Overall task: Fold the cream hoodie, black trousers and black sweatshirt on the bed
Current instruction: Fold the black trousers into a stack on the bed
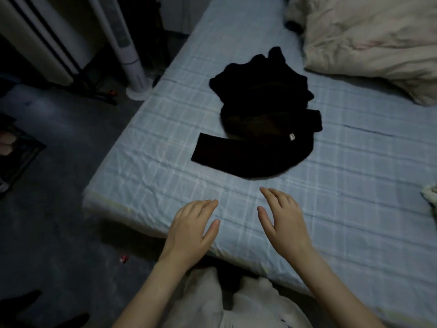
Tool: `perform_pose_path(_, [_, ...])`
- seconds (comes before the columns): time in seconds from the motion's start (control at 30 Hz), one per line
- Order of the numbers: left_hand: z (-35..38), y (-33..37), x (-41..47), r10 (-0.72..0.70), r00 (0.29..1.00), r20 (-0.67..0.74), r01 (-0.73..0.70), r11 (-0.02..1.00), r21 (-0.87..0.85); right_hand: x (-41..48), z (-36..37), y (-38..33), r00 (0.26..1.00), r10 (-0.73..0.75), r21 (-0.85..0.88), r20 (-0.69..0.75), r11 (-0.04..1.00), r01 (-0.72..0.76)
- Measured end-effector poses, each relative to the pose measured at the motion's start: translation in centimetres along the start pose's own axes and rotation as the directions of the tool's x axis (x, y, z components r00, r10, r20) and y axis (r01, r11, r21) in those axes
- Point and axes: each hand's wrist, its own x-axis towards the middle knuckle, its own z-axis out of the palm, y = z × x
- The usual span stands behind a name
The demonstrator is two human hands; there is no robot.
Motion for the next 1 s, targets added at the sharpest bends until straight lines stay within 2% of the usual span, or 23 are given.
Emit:
perform_pose_path(0.23, [-3.2,-4.4,10.0,0.205,0.977,0.055,-0.203,0.979,-0.027,4.2,0.8,-2.0,0.959,0.242,0.074,-0.146,0.97,-0.233])
perform_pose_path(0.43, [0.1,-4.3,21.7,0.272,0.958,0.088,-0.27,0.962,-0.039,10.8,0.1,3.4,0.922,0.314,0.079,-0.227,0.95,-0.303])
perform_pose_path(0.53, [3.7,-4.7,28.1,0.23,0.969,0.093,-0.23,0.973,-0.019,15.6,0.9,7.8,0.919,0.326,0.069,-0.223,0.945,-0.319])
perform_pose_path(0.7, [10.9,-6.7,37.9,0.108,0.989,0.101,-0.107,0.994,-0.022,25.1,5.2,15.7,0.953,0.253,0.044,-0.169,0.967,-0.249])
perform_pose_path(0.9, [19.4,-11.2,47.9,0.017,0.989,0.145,-0.03,0.996,0.089,36.4,12.3,23.5,0.984,0.169,-0.131,0.057,0.978,-0.16])
perform_pose_path(0.93, [20.6,-11.9,49.2,-0.034,0.992,0.124,0.02,0.994,0.109,37.8,13.4,24.5,0.981,0.185,-0.147,0.063,0.974,-0.174])
perform_pose_path(1.0, [22.4,-13.2,51.3,-0.235,0.969,0.073,0.231,0.971,0.061,40.1,15.2,26.3,0.958,0.285,-0.129,0.03,0.952,-0.279])
